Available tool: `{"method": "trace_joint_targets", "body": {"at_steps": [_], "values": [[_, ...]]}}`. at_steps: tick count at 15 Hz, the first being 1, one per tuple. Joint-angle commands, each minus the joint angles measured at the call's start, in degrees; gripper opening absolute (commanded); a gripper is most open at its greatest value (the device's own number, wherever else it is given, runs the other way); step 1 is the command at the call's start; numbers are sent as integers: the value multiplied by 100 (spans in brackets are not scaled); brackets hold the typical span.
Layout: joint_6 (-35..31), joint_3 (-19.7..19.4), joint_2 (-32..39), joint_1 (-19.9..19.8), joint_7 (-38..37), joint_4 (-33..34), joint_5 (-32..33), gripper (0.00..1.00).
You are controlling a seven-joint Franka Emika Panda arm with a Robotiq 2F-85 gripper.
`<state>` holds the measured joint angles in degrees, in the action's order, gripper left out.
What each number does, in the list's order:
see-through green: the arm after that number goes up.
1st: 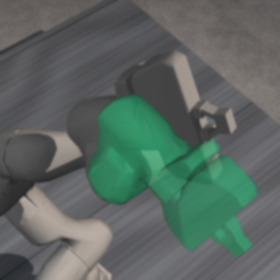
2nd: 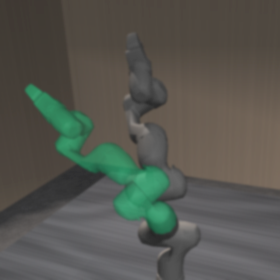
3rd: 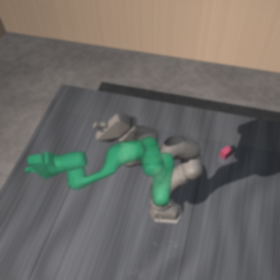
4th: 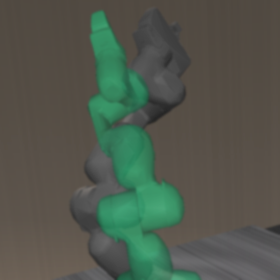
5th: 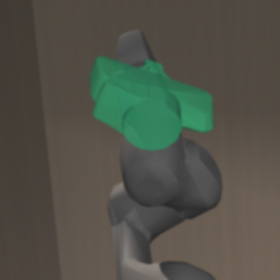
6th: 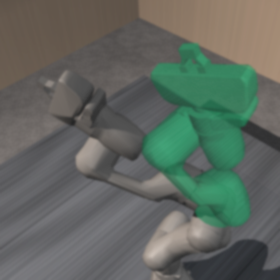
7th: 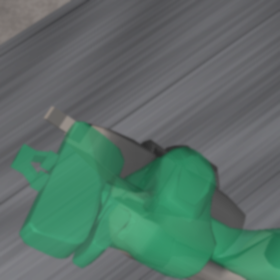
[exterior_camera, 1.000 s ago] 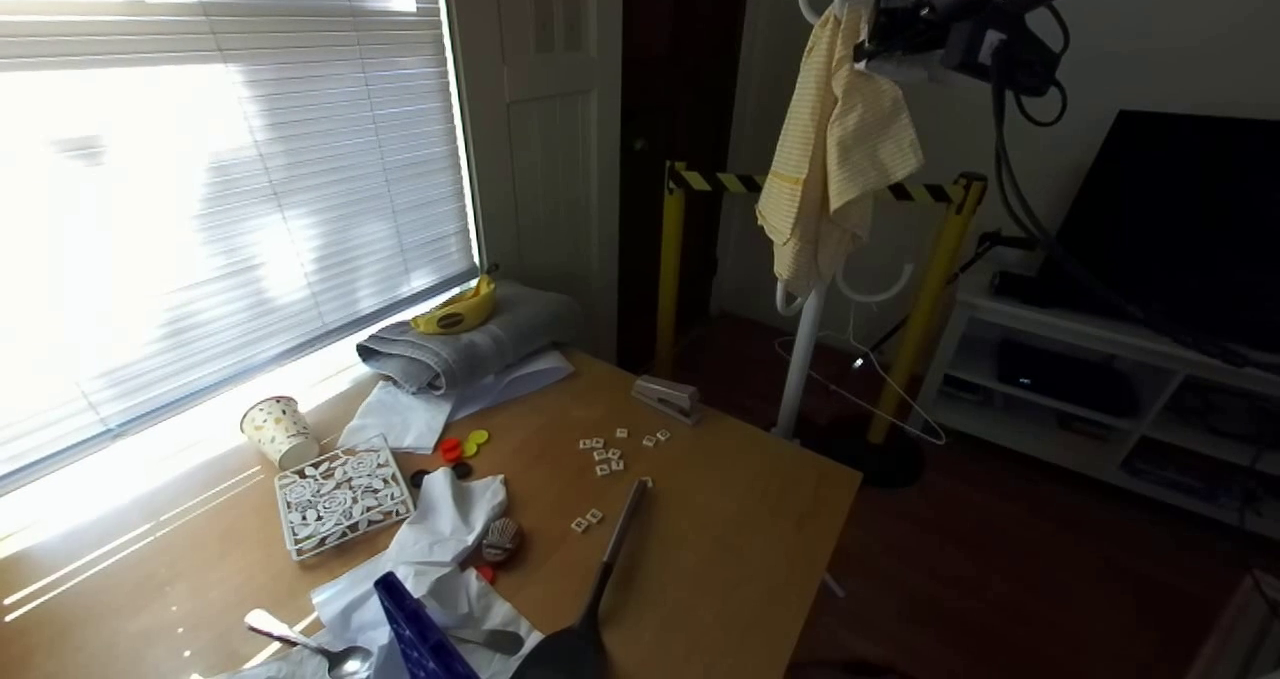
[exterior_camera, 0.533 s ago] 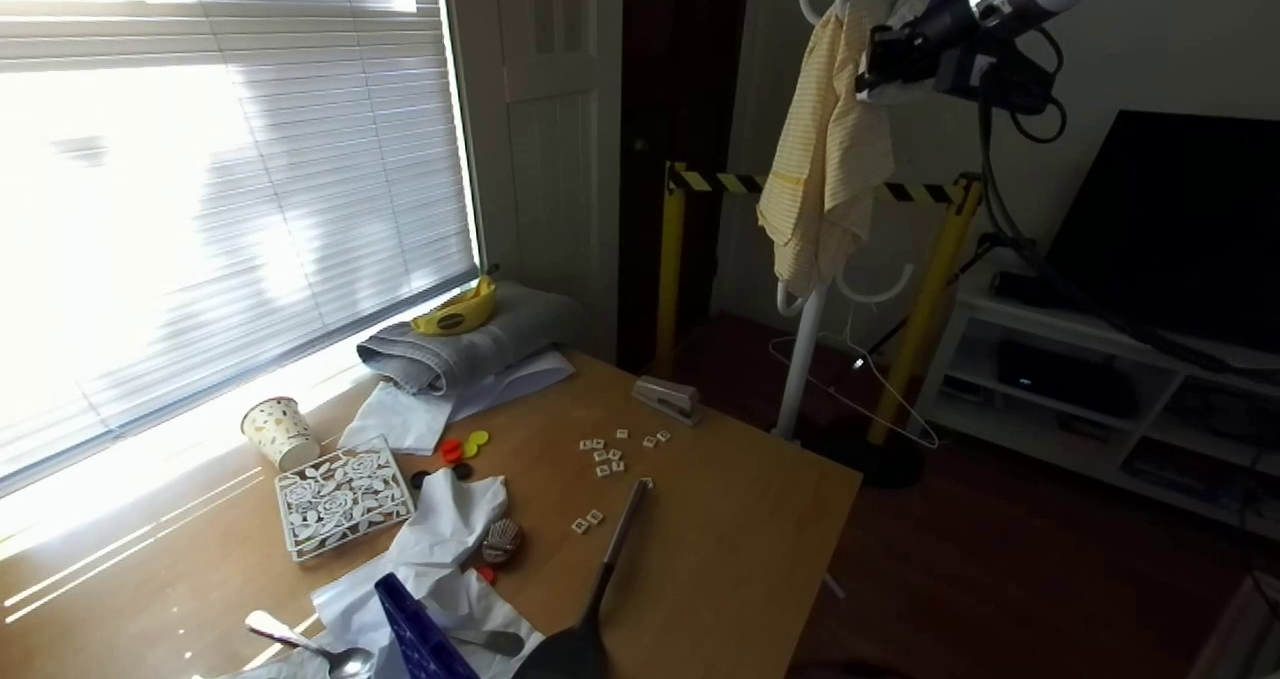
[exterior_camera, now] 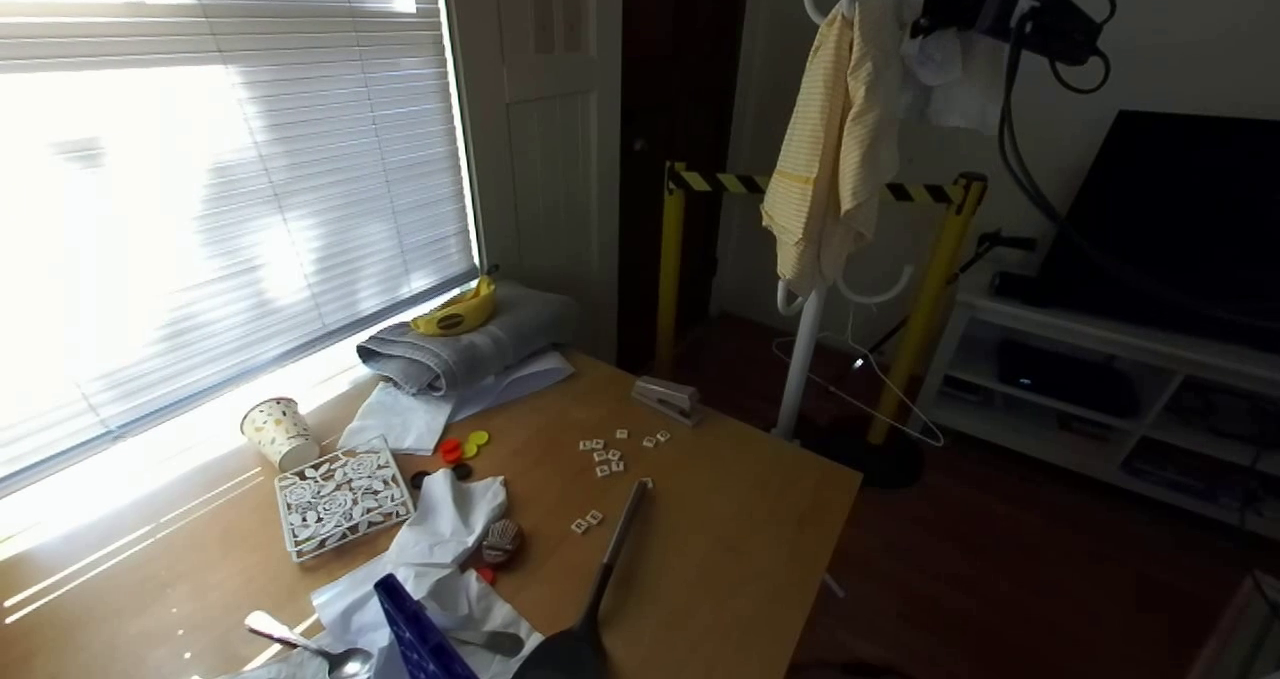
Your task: Remove the white cloth from the blue object on the left and put it on the white coat hanger
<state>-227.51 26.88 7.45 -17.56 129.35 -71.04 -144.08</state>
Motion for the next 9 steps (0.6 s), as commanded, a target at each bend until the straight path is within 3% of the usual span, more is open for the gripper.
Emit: {"method": "trace_joint_targets", "body": {"at_steps": [1, 9], "values": [[-421, 222, 339, -213, 501, 467, 0, 1], [-635, 297, 623, -147, 1546, 410, 4, 1]]}}
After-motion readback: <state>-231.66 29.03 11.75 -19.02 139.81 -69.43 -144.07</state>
